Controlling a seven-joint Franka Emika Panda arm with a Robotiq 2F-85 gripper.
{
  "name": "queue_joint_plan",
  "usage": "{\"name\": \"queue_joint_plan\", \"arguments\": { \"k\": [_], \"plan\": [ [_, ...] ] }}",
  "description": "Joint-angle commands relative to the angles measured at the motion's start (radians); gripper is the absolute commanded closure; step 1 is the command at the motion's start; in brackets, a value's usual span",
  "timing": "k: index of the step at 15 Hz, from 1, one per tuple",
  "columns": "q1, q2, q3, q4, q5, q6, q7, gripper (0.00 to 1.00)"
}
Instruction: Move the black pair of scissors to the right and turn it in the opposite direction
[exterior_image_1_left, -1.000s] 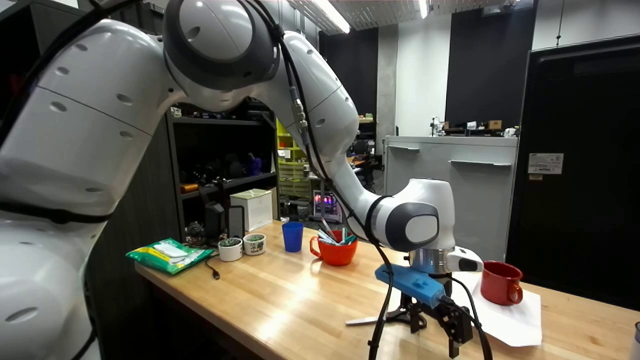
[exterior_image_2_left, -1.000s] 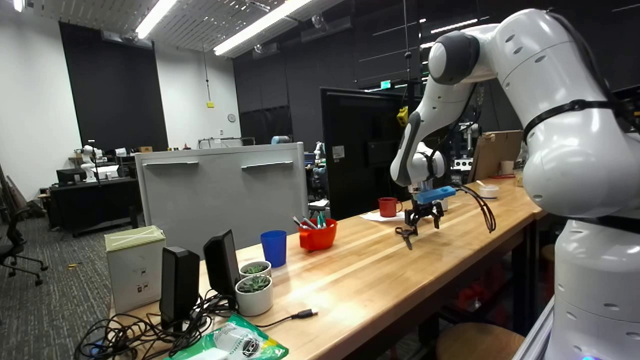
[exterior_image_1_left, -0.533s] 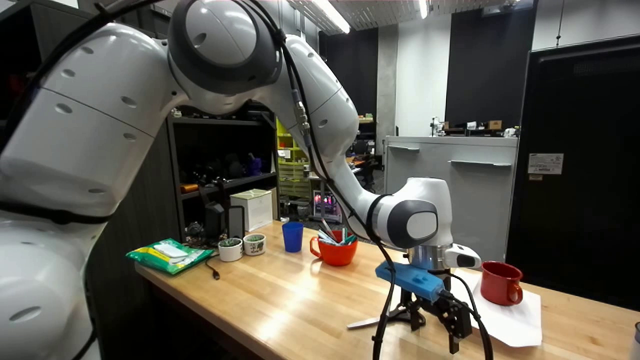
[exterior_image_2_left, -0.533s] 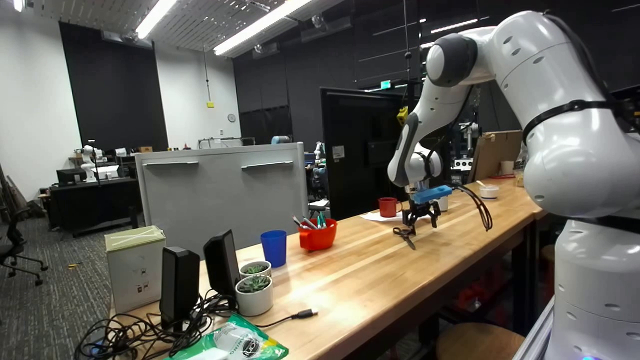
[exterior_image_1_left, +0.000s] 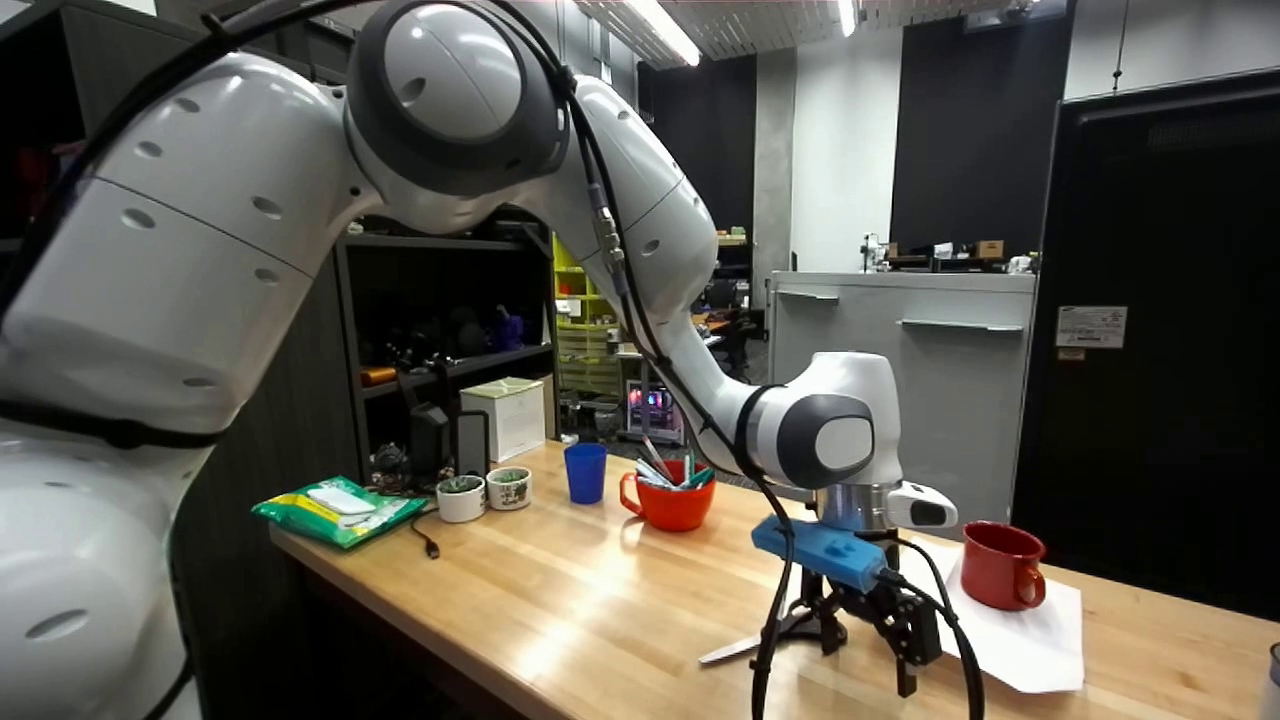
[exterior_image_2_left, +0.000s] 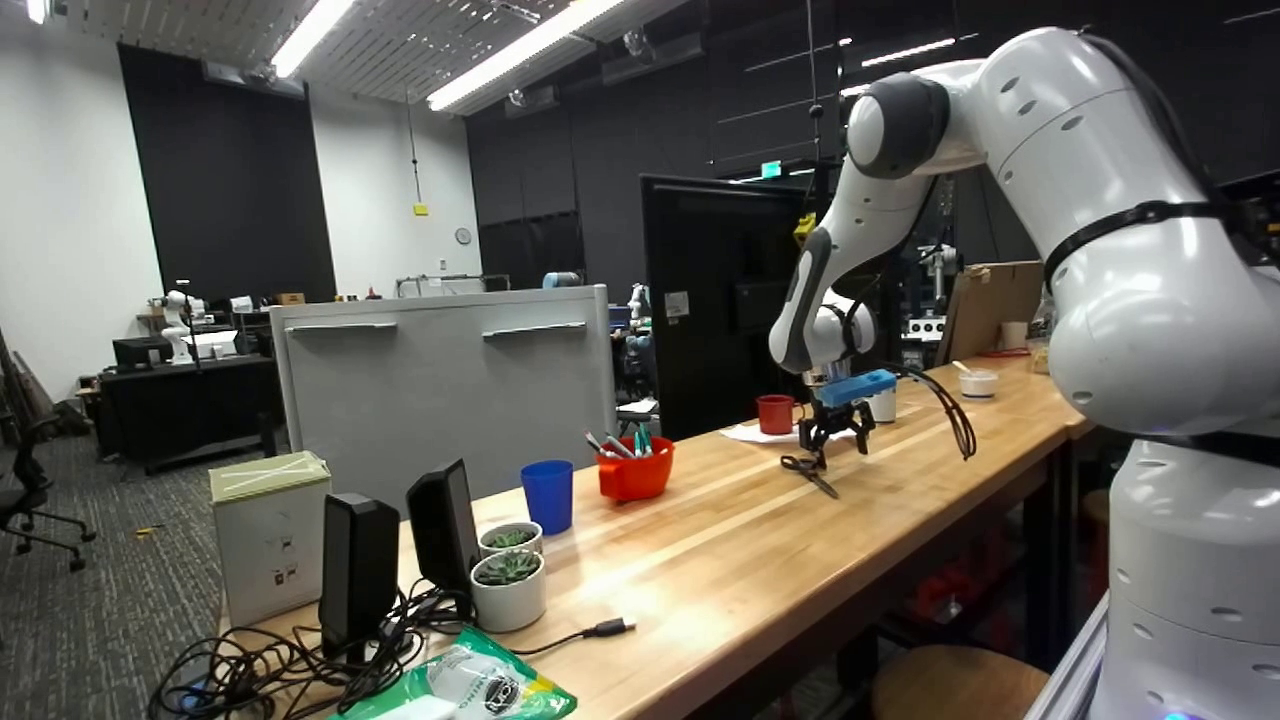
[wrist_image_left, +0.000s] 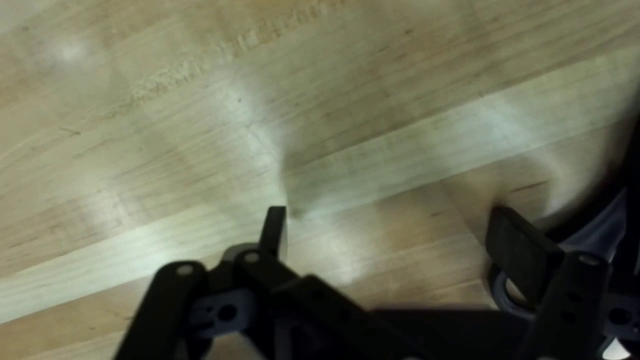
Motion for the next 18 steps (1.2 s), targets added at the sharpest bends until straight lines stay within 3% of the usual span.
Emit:
{"name": "queue_joint_plan", "arguments": {
  "k": [1,18],
  "plan": [
    [0.022,0.056,0.0,0.036,-0.026,-0.008,0.051,0.0],
    [0.05,0.083,0.005,0.085,-0.064,-0.045,0.094,0.0]
  ]
}}
